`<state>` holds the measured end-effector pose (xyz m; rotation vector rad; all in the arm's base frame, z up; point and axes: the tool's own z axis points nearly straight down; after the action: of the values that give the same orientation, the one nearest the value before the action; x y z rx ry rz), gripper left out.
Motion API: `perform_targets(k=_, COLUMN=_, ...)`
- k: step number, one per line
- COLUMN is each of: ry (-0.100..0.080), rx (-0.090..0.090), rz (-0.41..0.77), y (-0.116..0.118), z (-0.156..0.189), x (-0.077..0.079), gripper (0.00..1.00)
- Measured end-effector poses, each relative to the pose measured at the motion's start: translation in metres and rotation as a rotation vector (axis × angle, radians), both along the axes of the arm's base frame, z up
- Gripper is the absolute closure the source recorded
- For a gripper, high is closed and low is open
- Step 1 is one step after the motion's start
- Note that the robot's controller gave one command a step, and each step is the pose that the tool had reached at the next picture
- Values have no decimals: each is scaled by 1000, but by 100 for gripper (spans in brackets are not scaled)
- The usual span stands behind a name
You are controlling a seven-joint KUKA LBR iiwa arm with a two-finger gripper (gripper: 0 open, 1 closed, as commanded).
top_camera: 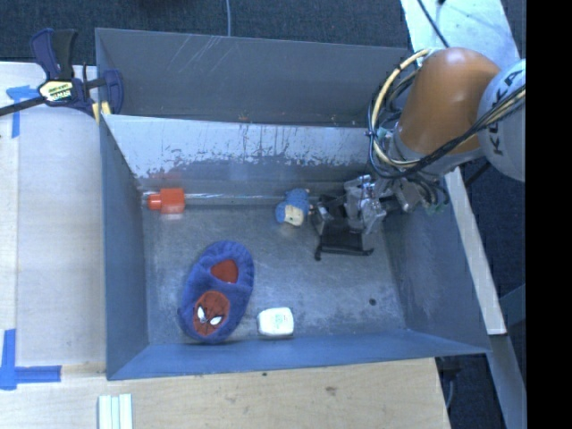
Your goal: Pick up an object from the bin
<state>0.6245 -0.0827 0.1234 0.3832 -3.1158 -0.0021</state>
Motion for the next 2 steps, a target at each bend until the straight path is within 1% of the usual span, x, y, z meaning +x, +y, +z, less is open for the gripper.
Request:
perform_targets(k=1, ry=-5, rx=0, rz=0, y=0, z=0, x=1, gripper=0)
perform_targets(k=2, ry=-12, rx=2, rz=0, y=1, z=2, x=3, gripper=100)
